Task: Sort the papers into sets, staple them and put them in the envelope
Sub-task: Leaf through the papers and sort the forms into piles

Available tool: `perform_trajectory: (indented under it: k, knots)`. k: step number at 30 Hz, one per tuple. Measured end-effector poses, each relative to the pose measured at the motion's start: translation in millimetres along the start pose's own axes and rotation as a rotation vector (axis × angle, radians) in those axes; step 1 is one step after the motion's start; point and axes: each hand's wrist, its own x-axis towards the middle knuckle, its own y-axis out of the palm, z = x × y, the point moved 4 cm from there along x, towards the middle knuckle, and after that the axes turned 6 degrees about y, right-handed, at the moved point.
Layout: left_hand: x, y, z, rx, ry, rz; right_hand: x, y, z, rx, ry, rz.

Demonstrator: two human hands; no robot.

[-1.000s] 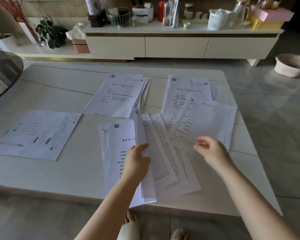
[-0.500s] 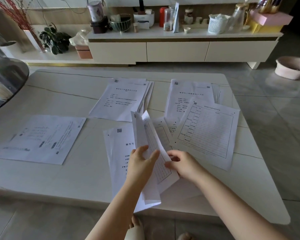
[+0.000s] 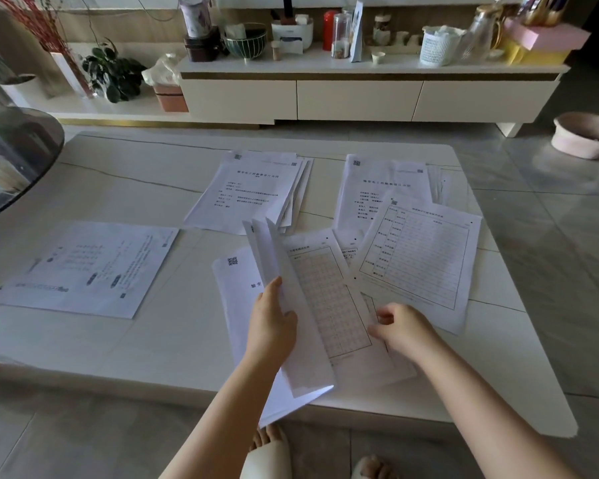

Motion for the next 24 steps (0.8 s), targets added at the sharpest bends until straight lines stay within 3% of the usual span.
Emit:
perform_trajectory:
  k: [5, 8, 11, 13, 16, 21, 24]
  knots:
    - [-3, 9, 8, -0.084, -0.081, 0.044, 2, 10, 2, 0.342, 0.111, 0.173]
    - [-4, 11, 7, -0.11, -0.102, 0.041, -1, 19, 8, 0.373, 0.027, 0.255]
    - [-5, 5, 2, -0.096, -0.082, 0.027, -5, 19, 18, 0.171, -0.143, 0.132]
    - [-7, -3, 0, -0.091, -0.072, 0.008, -7, 15, 23, 0.167, -0.211, 0.047]
    - [-11, -16, -2, -0.116, -0.07, -0.015, -10, 2, 29, 0.186, -0.267, -0.056]
    - [-20, -36, -1, -0.175, -0.069, -0.06, -14, -33, 42, -0.095, -0.364, -0.351]
    - [-23, -46, 0, -0.252, -0.08, -0.085, -10, -62, 56, 0.038, -0.351, -0.348]
